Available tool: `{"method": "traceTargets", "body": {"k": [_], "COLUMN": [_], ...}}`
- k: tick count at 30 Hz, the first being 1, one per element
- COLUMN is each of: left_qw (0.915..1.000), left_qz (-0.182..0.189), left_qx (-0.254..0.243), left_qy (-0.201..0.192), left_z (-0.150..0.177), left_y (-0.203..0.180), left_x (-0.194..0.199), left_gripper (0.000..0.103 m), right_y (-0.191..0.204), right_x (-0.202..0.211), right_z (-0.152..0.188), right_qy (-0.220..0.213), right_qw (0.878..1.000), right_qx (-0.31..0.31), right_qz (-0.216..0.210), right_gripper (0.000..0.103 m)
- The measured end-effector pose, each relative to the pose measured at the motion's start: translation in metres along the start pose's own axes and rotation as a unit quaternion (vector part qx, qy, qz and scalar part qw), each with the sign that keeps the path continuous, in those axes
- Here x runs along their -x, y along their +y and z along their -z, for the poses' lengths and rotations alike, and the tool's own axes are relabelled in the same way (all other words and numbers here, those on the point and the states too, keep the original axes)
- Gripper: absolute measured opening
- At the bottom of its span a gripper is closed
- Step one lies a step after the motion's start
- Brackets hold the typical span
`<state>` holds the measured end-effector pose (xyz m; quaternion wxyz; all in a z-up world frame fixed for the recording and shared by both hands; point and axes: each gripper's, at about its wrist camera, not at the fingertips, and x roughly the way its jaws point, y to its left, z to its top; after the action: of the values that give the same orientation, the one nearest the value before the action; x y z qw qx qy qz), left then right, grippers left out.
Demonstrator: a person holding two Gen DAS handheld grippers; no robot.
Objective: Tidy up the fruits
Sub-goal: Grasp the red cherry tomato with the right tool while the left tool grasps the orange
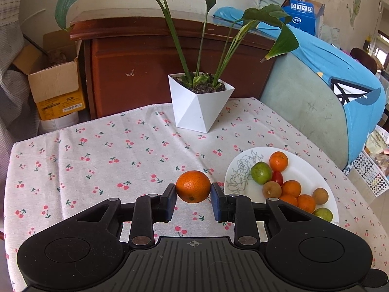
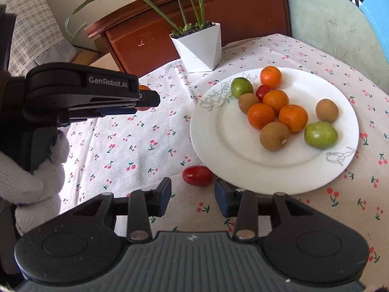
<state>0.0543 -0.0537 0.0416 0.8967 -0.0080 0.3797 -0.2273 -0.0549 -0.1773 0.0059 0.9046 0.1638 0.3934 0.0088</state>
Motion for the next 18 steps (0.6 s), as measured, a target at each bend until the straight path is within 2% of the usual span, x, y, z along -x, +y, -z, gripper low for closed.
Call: {"method": "traceTargets", "body": {"k": [8, 18], "left_qw": [1.0000, 1.0000], "left_qz": [-0.004, -0.006], "left_qx": [-0.005, -0.002], "left_qy": [0.002, 0.002], "left_z": [0.003, 0.006], "left_y": [0.004, 0.009], "left_x": [0.003, 0.006], "left_gripper": [0.028, 0.028], "right_y": [0.024, 0.035], "right_x": [-0.011, -0.021], "right_z": [0.005, 0.007], "right_qy": [-0.029, -0.048], "right_qw": [0.998, 0.994], "right_qx": [0.025, 0.041], "right_qz": [0.057, 0.085], "right_gripper": [0.040, 0.039]}}
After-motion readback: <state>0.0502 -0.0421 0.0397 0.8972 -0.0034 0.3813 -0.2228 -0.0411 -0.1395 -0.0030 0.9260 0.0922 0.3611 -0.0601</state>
